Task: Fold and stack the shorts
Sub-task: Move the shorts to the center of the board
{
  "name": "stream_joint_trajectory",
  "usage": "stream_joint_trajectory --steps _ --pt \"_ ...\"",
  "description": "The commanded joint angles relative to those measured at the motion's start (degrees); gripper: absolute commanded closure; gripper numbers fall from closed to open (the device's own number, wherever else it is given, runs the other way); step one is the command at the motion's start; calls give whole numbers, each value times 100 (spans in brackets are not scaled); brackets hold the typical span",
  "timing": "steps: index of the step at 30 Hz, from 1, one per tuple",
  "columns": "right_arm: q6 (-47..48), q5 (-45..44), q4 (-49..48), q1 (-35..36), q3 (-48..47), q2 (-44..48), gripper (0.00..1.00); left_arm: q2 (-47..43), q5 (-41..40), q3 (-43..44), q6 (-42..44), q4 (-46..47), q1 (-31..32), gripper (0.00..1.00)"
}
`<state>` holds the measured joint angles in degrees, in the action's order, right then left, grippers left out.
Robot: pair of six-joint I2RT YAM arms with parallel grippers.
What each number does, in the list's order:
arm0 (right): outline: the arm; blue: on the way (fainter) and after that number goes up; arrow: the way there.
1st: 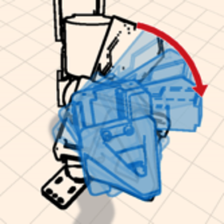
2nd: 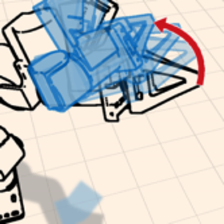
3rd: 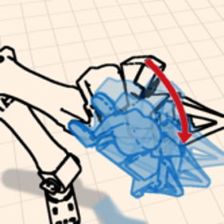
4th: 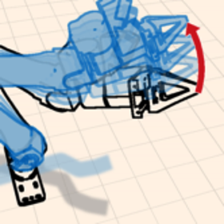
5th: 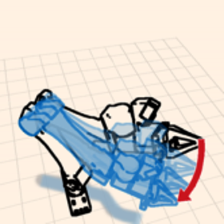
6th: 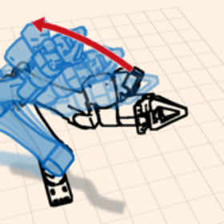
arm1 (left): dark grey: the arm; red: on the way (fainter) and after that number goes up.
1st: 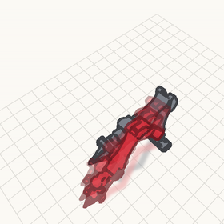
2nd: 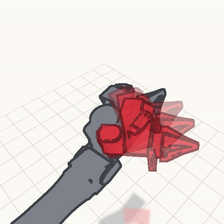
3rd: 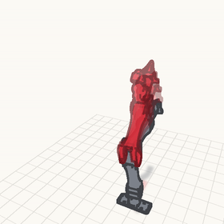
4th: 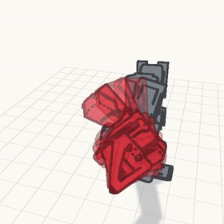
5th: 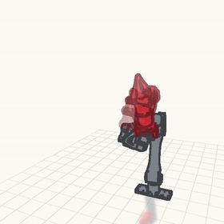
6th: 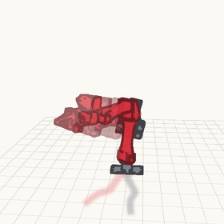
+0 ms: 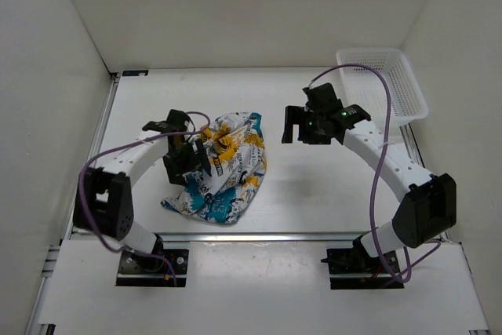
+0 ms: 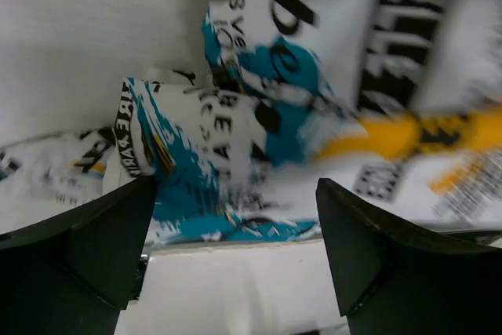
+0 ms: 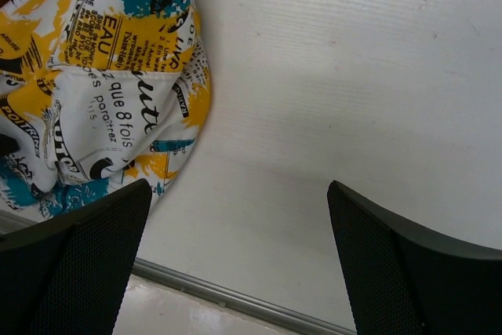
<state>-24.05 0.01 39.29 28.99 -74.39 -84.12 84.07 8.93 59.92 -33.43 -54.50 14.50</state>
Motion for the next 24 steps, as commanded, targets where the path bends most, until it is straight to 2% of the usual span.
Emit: stream_joint_trajectory --steps 1,2,3,4,5,6,9,13,15,16,18,19,20,22,23,24 --pt "-82 -167 17 19 -180 114 3 547 328 -235 -357 686 122 7" --pt "-12 -325 70 19 -242 176 3 610 329 -166 -357 686 123 17" --pt "-12 -387 149 -34 -312 176 3 610 259 -78 -357 686 193 32" --pt "-12 -388 149 -34 -313 237 3 549 145 158 -357 617 246 70" --pt "49 -440 202 -121 -313 316 3 497 49 326 -357 494 246 84" --pt "50 -441 202 -235 -313 317 3 435 -39 510 -279 345 298 90" --pt "103 -441 255 -507 -366 458 3 285 -426 1485 -15 -472 588 90" --pt "155 -441 255 -956 -366 817 3 206 -515 3178 293 -1150 1561 90" --pt "94 -441 316 -1263 -366 940 3 486 -104 3761 293 -1151 1888 90" --pt "94 -510 316 -1369 -366 1080 3 870 264 4399 293 -1151 2194 90" --pt "-37 -599 316 -1685 -295 1335 3 1407 608 5079 232 -1029 2512 90" --pt "-38 -660 316 -1800 -156 1423 3 1715 741 5430 171 -836 2809 86" --pt "-99 -660 316 -1992 -103 1520 1 2449 1099 6286 170 -834 2926 75" --pt "-100 -792 491 -2178 -24 1775 1 3252 1601 7283 170 -912 3076 42" --pt "-100 -844 544 -2335 47 1854 1 3934 1899 8350 170 -1287 3076 19" --pt "-100 -845 658 -2415 47 1994 1 4168 1902 8822 170 -1483 3076 7"
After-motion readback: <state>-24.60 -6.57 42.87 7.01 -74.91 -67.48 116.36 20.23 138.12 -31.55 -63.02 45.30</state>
